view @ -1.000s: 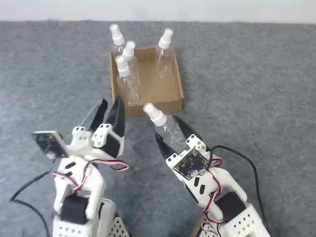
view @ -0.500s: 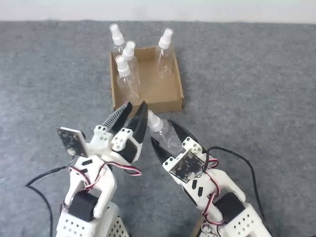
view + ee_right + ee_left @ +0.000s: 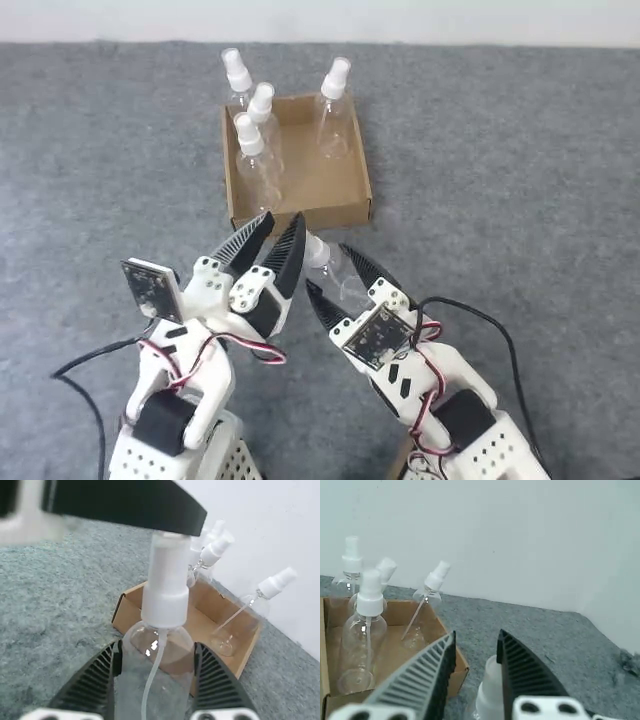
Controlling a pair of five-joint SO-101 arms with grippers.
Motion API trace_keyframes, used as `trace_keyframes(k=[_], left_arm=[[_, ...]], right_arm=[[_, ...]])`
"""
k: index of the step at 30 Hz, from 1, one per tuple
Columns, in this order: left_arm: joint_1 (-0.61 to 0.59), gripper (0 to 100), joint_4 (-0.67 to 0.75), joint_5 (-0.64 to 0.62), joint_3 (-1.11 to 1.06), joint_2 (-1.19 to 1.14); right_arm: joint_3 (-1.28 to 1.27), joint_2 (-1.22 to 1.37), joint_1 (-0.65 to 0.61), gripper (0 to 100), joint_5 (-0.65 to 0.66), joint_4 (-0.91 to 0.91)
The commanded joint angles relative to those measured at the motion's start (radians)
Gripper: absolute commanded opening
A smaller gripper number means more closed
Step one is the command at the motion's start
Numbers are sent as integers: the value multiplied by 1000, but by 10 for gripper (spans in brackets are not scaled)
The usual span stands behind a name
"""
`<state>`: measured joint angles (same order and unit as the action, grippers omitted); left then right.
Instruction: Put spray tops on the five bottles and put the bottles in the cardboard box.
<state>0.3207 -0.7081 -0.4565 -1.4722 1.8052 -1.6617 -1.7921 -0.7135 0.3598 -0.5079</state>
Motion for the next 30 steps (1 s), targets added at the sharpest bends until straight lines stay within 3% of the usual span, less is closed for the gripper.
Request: trace_keyframes(k=[1, 10, 18, 30], left_arm=[[6, 133, -84, 11, 74, 15], [3, 133, -110, -44, 116, 15], [-218, 133, -127, -46, 174, 15], [-279, 133, 146, -43, -18, 15]], right_arm=[[-20, -21, -4, 32, 9, -2], [-20, -21, 22, 31, 9, -2], [-20, -21, 42, 32, 2, -2], [-17, -22, 28, 31, 2, 7]])
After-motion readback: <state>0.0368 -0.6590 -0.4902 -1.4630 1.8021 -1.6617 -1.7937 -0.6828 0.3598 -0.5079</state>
